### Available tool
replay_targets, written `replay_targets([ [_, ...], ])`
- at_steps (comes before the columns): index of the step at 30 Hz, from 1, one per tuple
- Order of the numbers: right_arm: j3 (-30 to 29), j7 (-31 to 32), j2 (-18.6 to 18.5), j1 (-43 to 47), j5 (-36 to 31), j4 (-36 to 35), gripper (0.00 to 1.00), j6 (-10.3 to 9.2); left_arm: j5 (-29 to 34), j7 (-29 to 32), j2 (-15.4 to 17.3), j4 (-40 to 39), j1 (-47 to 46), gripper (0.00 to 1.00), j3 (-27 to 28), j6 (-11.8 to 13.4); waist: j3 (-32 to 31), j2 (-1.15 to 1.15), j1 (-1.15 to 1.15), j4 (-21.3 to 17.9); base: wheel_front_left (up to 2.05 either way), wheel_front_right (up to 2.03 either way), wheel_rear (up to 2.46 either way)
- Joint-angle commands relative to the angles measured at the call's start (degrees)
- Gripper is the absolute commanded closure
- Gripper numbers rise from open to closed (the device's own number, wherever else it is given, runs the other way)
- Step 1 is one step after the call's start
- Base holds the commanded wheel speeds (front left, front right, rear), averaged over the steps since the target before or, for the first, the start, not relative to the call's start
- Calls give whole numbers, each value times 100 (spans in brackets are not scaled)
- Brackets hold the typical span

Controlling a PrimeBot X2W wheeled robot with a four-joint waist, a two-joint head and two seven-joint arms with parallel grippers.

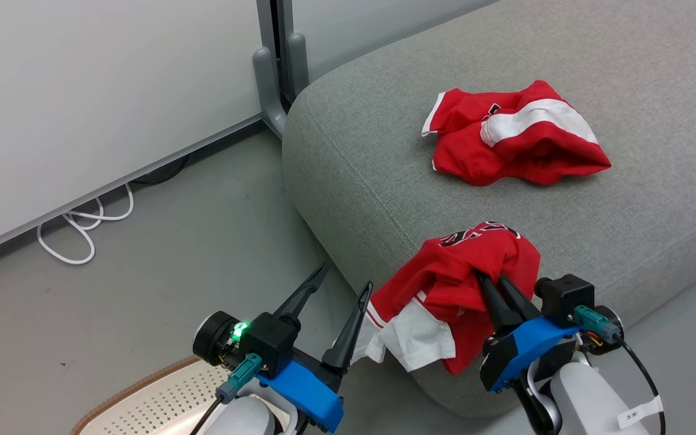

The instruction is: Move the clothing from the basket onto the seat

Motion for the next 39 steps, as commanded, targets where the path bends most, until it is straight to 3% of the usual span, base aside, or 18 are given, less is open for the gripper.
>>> replay_targets([
  [1, 4, -49, 3, -83, 38, 5, 100, 3, -21, -15, 43, 8, -99, 0, -13, -10, 3, 0, 0, -9, 0, 0, 0],
  [12, -31, -80, 3, -263, 77, 23, 100, 3, -37, -15, 95, -18, -121, 0, -20, -10, 115, 0, 0, -17, 0, 0, 0],
  [22, -373, 14, 3, -1406, 209, -130, 100, 3, 105, -15, 389, -240, -361, 0, -16, -9, 781, 0, 0, -1, 0, 0, 0],
  [29, -1172, 216, -34, -2531, 23, -269, 100, 3, 210, -15, 721, -540, -657, 0, -79, -9, 1491, 0, 0, 100, 0, 0, 0],
  [39, -2442, 554, -675, -3652, -103, -574, 100, 3, 393, -15, 1060, -1047, -970, 0, -210, -9, 2411, 0, 0, 354, 0, 0, 0],
])
